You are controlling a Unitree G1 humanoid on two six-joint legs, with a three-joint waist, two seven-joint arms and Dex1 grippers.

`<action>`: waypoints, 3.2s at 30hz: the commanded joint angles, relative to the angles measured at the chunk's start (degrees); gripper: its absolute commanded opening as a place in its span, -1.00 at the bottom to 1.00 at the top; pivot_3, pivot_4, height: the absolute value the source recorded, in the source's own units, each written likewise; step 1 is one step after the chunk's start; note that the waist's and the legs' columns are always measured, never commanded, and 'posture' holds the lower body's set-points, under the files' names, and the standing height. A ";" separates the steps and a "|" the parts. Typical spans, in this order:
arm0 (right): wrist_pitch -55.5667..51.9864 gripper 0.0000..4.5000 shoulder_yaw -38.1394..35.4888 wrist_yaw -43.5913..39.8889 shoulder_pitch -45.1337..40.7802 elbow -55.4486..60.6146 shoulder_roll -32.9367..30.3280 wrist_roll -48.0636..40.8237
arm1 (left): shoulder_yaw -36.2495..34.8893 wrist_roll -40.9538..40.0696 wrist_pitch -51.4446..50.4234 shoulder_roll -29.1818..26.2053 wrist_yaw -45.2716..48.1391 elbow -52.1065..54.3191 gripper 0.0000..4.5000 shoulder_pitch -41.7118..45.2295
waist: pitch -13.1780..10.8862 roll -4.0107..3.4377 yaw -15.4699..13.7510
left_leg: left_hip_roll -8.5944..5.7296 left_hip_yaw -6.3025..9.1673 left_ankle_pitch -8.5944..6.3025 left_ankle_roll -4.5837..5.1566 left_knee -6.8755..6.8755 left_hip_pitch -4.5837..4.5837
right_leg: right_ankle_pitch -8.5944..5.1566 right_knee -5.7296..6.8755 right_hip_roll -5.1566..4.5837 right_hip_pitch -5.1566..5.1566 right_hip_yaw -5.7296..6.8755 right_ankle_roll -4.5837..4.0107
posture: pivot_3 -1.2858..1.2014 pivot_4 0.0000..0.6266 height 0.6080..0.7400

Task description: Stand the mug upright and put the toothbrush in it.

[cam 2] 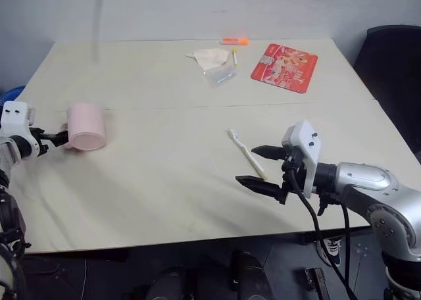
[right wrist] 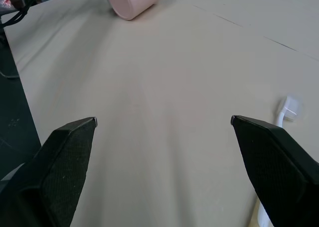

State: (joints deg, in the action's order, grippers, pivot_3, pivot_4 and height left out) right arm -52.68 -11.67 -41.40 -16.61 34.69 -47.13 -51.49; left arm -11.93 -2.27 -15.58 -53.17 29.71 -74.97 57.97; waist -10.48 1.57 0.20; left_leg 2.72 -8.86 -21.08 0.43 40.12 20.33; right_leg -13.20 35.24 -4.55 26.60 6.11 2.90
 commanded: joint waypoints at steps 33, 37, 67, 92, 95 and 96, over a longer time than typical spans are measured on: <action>1.56 1.00 -2.04 -1.73 -2.10 0.94 -3.75 -2.52 | -5.30 -5.49 -18.00 3.16 3.00 4.53 -1.00 2.23 | 0.02 0.00 -0.37 | -0.03 -0.06 0.02 -0.02 0.06 -0.13 | -0.01 0.20 -0.04 -0.04 -0.10 -0.01 | 0.03 -0.52 1.00; 0.13 1.00 -3.89 -1.51 -1.90 -0.37 -4.28 -4.90 | -5.25 -7.98 -18.47 5.17 9.06 11.64 -1.00 2.26 | 0.02 0.00 -0.69 | -0.03 -0.05 0.02 -0.02 0.09 -0.10 | -0.01 0.19 -0.04 -0.04 -0.09 -0.01 | 0.03 -0.52 1.00; 1.05 1.00 -2.52 0.31 -1.24 -2.25 -5.57 -1.30 | 8.10 0.46 19.13 43.45 -19.14 74.12 -1.00 -40.99 | 0.02 0.01 -1.62 | 0.10 0.44 0.02 0.19 0.17 -0.15 | 0.05 -0.04 -0.25 -0.08 -0.26 0.03 | 0.03 -0.52 1.00; 3.14 1.00 5.67 -1.34 -5.16 -7.95 -2.00 5.26 | 4.17 -5.22 11.30 30.52 -8.04 86.29 0.99 -54.59 | 0.02 -0.03 -1.40 | 0.11 0.49 0.01 0.27 0.05 -0.15 | 0.05 -0.14 -0.77 -0.08 -0.14 0.02 | 0.03 -0.52 1.00; 2.06 1.00 7.93 1.05 -7.06 -9.53 -0.62 8.19 | 1.65 -10.43 3.80 25.99 -3.11 92.17 0.99 -57.81 | 0.02 -0.04 -1.33 | 0.11 0.47 0.01 0.27 0.04 -0.15 | 0.04 -0.14 -0.77 -0.07 -0.15 0.02 | 0.03 -0.52 1.00; 1.48 1.00 9.02 2.41 -7.94 -10.05 -0.04 9.54 | 0.06 -14.28 -0.45 23.08 0.34 95.38 0.99 -59.70 | 0.02 -0.03 -0.98 | 0.11 0.47 0.01 0.26 0.02 -0.15 | 0.04 -0.15 -0.77 -0.06 -0.15 0.01 | 0.03 -0.52 1.00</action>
State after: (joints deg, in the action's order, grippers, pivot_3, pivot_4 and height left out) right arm -51.20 -2.83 -40.74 -23.65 24.49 -47.48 -43.59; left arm -9.20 -11.65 -11.59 -27.70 26.07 14.93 -0.24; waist -10.46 1.54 -0.78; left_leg 2.85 -8.39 -21.07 0.67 40.11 20.19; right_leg -13.17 35.10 -5.31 26.56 5.96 2.89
